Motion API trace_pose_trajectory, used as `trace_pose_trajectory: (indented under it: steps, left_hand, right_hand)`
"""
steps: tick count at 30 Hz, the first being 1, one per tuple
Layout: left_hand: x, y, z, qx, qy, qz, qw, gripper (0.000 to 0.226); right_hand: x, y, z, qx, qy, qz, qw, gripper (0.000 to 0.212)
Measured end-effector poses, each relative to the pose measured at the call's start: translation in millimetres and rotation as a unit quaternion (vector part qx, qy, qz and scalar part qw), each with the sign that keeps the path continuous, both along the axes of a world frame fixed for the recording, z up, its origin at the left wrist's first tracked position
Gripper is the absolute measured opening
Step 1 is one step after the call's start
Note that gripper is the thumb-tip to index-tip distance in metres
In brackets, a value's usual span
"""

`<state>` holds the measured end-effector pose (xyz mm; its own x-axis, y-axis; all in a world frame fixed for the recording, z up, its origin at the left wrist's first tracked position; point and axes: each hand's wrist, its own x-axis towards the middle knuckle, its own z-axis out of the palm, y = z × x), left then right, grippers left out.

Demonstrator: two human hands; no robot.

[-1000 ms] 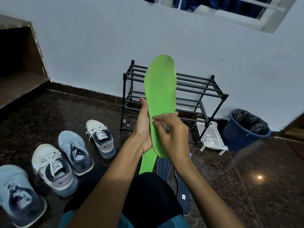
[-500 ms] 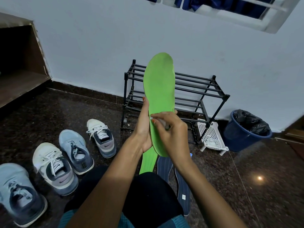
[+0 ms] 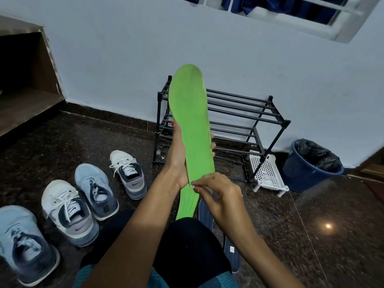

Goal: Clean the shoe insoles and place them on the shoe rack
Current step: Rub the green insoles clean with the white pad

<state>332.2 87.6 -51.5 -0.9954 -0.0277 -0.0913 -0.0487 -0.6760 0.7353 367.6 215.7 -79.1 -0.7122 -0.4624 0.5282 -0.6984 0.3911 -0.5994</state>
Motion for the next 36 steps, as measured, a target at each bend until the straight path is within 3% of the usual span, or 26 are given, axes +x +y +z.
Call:
trace_pose_trajectory:
  steps: [6,14,23,30,36]
  left_hand:
    - [2.1,2.2,1.7,-0.022,0.000,0.023,0.999,0.087]
    - [1.0,4.8,1.8,-0.043,-0.008,0.084,0.996,0.084]
    - [2.3,0.6,5.5,-0.040,0.009,0.044,0.998,0.085]
    - [2.2,3.2,3.8,-0.042,0.012,0.066,0.997,0.086]
    - [1.2,4.5,2.5,-0.050,-0.001,0.084,0.995,0.085]
  right_hand:
    - [-7.0,8.9,-2.8,0.049,0.030,-0.028,0.998,0.014]
    - [2.5,1.6,-5.7,-0.024,-0.020,-0.029,0.999,0.014]
    - [-25.9,24.2,-2.5,0.050,0.059,-0.069,0.995,0.015]
    - [-15.3,19.8,-9.3,0.050,0.088,-0.063,0.993,0.013]
    - [-1.4,8.3,-9.9,-0.014,0.027,-0.016,0.999,0.013]
